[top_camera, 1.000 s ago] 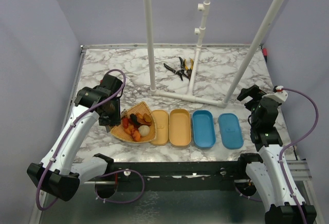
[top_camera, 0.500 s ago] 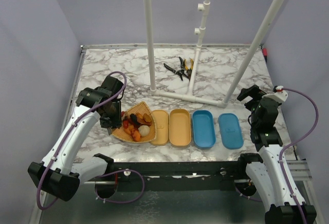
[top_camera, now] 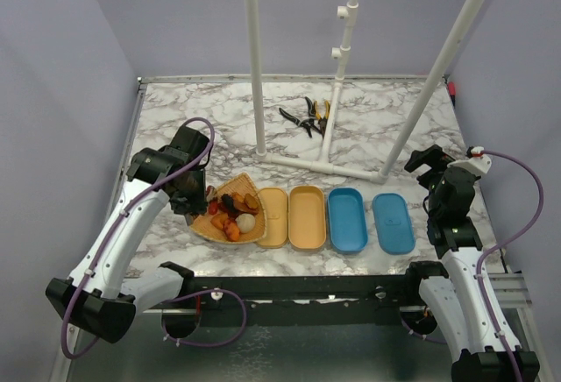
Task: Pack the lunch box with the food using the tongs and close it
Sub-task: Pick up the fake food from the plate.
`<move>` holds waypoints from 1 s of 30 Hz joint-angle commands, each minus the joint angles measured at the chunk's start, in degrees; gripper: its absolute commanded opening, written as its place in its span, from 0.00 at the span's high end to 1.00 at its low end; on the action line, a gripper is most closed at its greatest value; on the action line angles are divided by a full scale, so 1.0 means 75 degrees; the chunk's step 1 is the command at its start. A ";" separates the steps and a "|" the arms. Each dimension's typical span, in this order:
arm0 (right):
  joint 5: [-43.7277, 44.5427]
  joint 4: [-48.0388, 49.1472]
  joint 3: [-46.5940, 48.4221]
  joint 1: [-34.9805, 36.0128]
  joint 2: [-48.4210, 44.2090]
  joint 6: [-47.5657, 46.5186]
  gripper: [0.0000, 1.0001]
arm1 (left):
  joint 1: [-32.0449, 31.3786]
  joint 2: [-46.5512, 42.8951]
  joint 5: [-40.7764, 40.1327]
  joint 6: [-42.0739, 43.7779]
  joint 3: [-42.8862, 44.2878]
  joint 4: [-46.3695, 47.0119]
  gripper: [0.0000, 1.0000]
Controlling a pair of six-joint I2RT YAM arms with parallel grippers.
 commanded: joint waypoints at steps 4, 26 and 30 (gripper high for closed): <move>-0.0112 0.0078 0.0085 -0.0019 -0.0011 0.0044 0.00 | -0.0246 -0.0077 0.0275 0.0211 0.0695 0.0209 0.81; 0.0057 -0.0004 0.0196 -0.0019 0.0206 -0.0049 0.00 | -0.1897 0.0278 0.3484 -0.0106 0.0376 0.2930 0.83; 0.0070 -0.0010 0.0209 -0.0019 0.0254 -0.0061 0.00 | -0.2428 0.0440 0.2694 -0.0880 0.0124 0.3231 0.83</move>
